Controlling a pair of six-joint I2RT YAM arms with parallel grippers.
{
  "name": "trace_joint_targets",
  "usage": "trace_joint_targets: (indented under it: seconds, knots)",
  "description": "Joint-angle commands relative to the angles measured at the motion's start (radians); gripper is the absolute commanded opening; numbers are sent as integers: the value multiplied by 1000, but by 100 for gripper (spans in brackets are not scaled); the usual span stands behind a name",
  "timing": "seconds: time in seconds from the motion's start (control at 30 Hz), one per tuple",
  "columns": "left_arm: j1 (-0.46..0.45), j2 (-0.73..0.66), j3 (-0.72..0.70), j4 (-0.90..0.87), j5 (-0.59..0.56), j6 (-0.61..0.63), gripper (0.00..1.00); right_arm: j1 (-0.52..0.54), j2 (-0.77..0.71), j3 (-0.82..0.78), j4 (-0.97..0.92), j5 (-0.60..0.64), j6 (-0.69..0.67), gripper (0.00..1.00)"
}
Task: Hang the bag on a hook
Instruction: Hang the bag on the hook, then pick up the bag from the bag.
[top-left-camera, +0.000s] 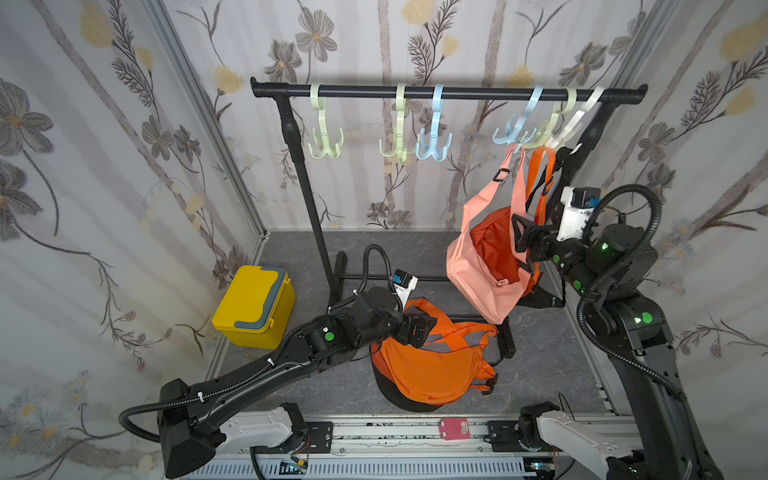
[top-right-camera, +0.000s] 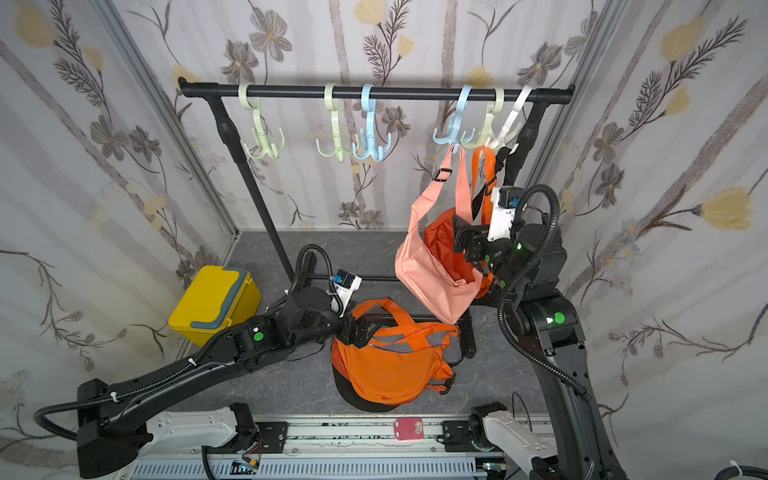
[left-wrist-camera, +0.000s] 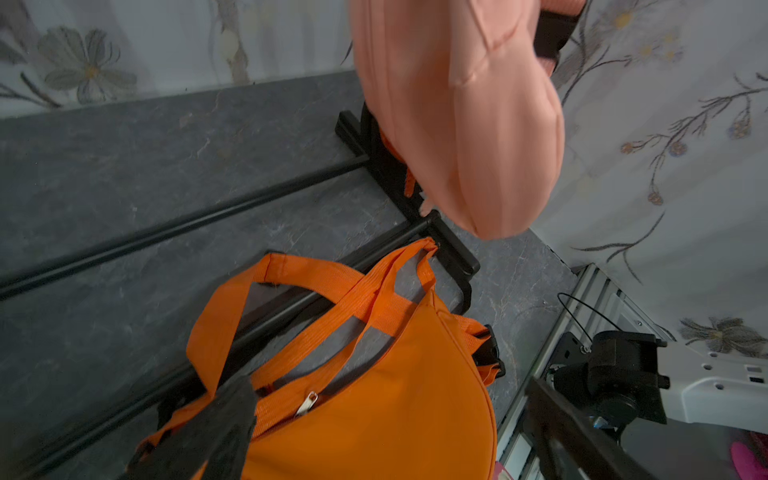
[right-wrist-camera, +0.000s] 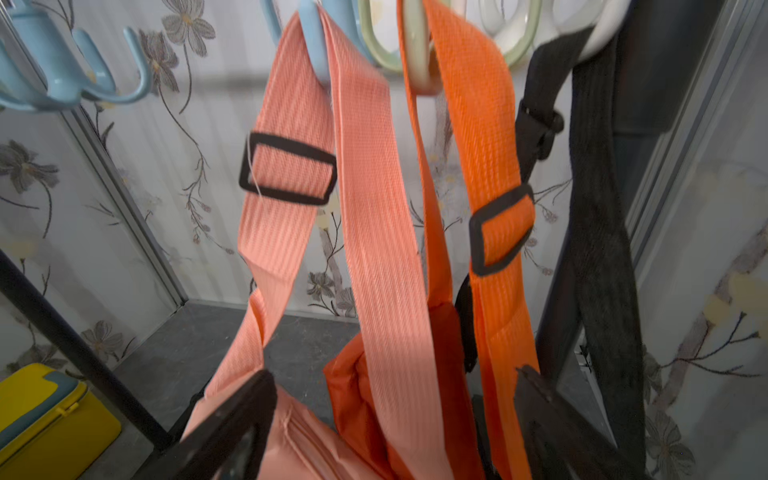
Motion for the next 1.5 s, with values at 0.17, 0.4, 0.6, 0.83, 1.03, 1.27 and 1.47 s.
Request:
trace_joint_targets:
  seconds: [0.17,0.4,0.6,0.83,1.03,1.27,1.47]
  knots:
    - [3,-114,-347,142,-23,-436,100,62,-168,-283,102,59,119,86]
    - [-111,-78,-489,249,-34,-642,90,114,-281,-470,123,114,183,86]
    - [-172,16,-494,326,-24,-700,84,121,-311,-519,130,116,207,85]
    - [-182,123,-495,411,12,-708,61,124,-357,-551,128,144,216,84]
    - [-180,119,-395,267,-57,-628,8,123,-369,-544,115,151,211,84]
    - [-164,76,-198,55,-85,-441,0,123,-367,-519,94,169,182,84]
    - [-163,85,123,-225,-124,-121,0,123,-371,-449,36,181,89,87]
